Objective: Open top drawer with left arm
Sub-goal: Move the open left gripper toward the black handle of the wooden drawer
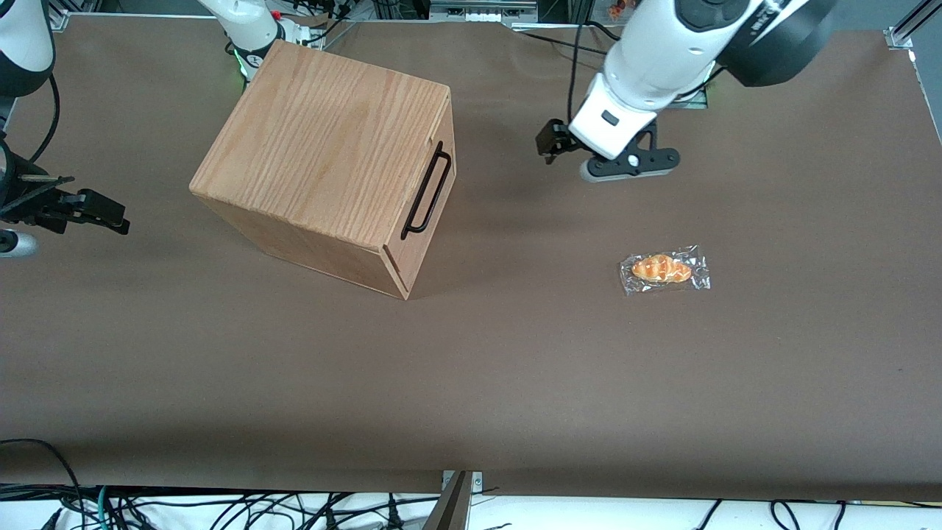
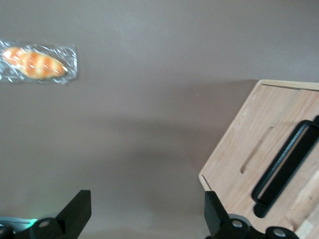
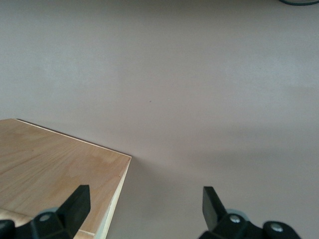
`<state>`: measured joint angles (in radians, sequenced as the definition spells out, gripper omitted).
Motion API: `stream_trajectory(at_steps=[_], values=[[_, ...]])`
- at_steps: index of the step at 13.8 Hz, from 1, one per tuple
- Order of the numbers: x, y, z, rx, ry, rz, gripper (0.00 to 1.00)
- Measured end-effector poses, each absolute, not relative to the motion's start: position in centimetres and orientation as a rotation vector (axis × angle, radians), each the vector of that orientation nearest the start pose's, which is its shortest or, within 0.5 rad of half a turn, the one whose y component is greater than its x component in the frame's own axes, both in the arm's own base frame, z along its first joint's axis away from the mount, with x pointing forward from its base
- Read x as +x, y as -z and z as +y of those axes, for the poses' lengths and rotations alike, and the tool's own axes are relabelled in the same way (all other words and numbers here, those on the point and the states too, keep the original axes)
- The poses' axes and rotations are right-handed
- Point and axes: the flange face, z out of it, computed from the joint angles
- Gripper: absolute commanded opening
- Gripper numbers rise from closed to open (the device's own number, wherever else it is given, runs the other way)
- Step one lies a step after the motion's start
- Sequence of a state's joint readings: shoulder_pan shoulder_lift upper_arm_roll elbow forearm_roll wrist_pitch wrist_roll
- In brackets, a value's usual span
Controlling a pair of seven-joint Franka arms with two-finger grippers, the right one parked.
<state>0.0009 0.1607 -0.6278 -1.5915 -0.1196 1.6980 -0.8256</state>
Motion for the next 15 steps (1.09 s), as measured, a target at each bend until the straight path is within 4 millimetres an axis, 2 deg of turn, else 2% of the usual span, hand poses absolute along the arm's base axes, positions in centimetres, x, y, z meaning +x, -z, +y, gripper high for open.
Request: stream_trajectory(at_steps=[8, 11, 15], values=[[46.3, -53.6, -41.3, -3.289, -0.255, -0.512, 1.00], [45.6, -52.0, -43.2, -3.266, -0.246, -0.516, 1.00], [45.7, -50.1, -45.0, -3.291, -0.239, -0.526, 1.00]])
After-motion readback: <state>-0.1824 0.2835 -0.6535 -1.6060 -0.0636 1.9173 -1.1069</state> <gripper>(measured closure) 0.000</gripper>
